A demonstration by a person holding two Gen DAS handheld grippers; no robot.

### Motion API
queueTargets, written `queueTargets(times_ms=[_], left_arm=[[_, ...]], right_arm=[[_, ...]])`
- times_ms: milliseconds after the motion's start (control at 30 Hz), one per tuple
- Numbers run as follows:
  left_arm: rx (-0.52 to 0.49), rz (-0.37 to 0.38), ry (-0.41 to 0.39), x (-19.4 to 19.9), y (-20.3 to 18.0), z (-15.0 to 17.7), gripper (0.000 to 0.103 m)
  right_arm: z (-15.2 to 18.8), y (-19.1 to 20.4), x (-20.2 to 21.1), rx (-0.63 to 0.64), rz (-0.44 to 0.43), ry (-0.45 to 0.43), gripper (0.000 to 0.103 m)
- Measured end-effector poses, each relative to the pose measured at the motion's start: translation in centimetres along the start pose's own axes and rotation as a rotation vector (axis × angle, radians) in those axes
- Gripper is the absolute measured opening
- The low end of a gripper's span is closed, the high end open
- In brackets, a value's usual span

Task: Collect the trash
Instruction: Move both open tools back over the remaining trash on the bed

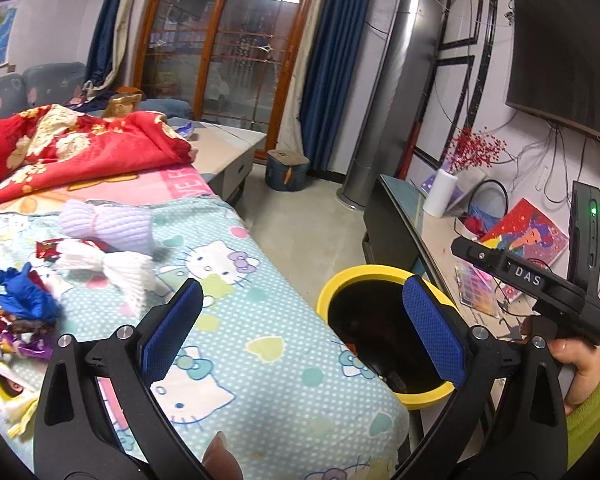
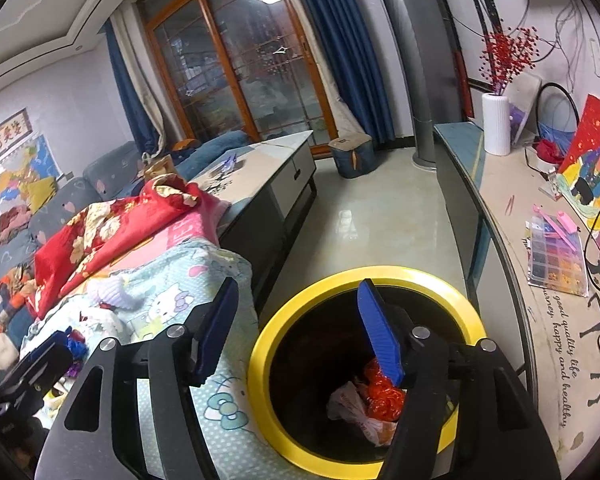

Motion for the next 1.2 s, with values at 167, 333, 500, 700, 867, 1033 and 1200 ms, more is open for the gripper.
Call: queueTargets(times_ms=[167, 333, 500, 700, 867, 1033, 1200], left_arm=[[0.023, -0.018, -0.017, 0.8, 1.2, -0.5, 0.092], [0.043, -0.047, -0.042, 1.9, 2.9, -1.2, 0.092], [0.059, -0.077, -0.065, 3.0, 4.7, -1.7, 0.092], [0.083, -0.111, -0.078, 4.2, 6.7, -1.8, 0.092], [0.101, -0.136, -0.092, 5.0, 8.2, -2.1, 0.092], [0.114, -0.164, -0.108, 5.9, 9.8, -2.5, 0.092], [0.126, -0.196, -0.12, 6.8, 11.3, -2.7, 0.092]], right_arm=[[-0.1, 1.5, 0.0, 0.026, -0.019, -0.001, 0.062], [-0.1, 3.6, 0.2, 0.053, -0.047, -0.012, 0.064], [-0.3, 6.1, 0.5, 0.088, -0.081, -0.023, 0.067], [-0.2, 8.8, 0.4, 0.126, -0.111, -0.024, 0.07], [0.1, 10.3, 0.5, 0.146, -0.132, -0.022, 0.071], [0.2, 11.9, 0.7, 0.173, -0.153, -0.027, 0.072], [-0.1, 13.8, 0.9, 0.205, -0.182, -0.037, 0.073]])
Point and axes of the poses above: each gripper's, at about its wrist camera, not at the fingertips, and x roughly against the way its jaws point, y to its left, z to its underside, the point moved 10 cm from there along -x, roughly the way its jaws point, and after that the axes turned 10 degrees about x, right-handed, at the moved point
